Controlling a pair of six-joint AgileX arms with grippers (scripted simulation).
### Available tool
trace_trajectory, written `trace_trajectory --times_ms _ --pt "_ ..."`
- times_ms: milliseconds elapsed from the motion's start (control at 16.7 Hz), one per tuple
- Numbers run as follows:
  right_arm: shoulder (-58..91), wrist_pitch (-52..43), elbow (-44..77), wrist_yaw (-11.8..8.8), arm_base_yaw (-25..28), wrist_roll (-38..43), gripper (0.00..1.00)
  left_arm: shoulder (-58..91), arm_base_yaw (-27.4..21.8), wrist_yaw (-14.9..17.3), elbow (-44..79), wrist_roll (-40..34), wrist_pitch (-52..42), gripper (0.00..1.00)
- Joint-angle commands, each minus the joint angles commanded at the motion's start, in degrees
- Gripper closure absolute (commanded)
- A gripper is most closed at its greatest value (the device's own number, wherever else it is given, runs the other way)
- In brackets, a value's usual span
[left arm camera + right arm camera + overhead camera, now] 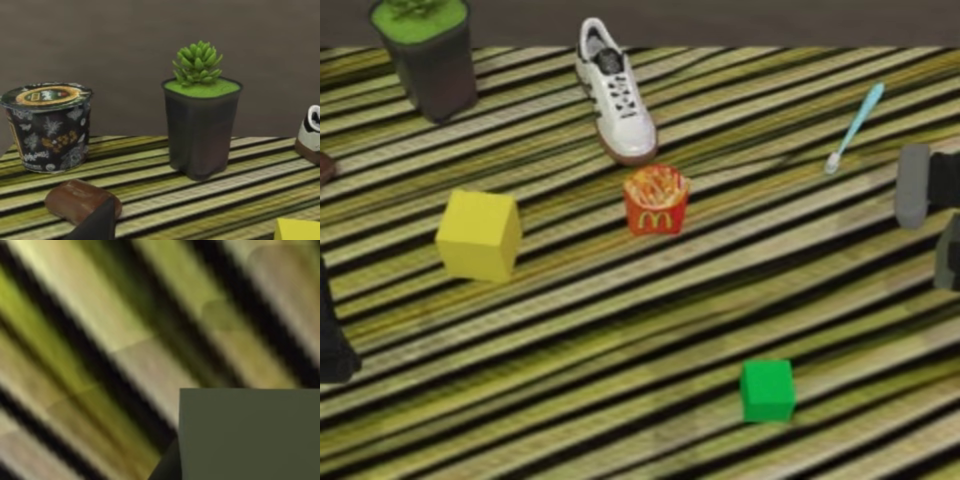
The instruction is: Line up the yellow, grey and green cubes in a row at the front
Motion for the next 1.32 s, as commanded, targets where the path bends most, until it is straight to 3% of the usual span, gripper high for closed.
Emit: trace_trajectory --times_ms 120,300,720,900,1080,1320 --pt "0.3 -0.2 0.5 0.0 0.8 0.5 1.00 0.0 0.0 0.0 0.0 0.0 0.0 0.00" --pt "1.8 -1.6 2.9 0.0 6.5 3.7 1.00 0.0 0.0 0.0 0.0 0.0 0.0 0.00" --pt "5.8 -6.0 10.7 -0.2 32.5 18.1 1.00 0.0 0.0 0.0 0.0 0.0 0.0 0.00" --pt "6.5 -7.1 13.4 -0.3 41.0 23.7 1.00 0.0 0.0 0.0 0.0 0.0 0.0 0.00" --pt "6.6 -7.4 14.5 -0.2 44.1 26.3 1.00 0.0 0.0 0.0 0.0 0.0 0.0 0.00" --pt "6.4 -7.4 14.4 -0.3 43.9 26.3 1.00 0.0 0.0 0.0 0.0 0.0 0.0 0.00"
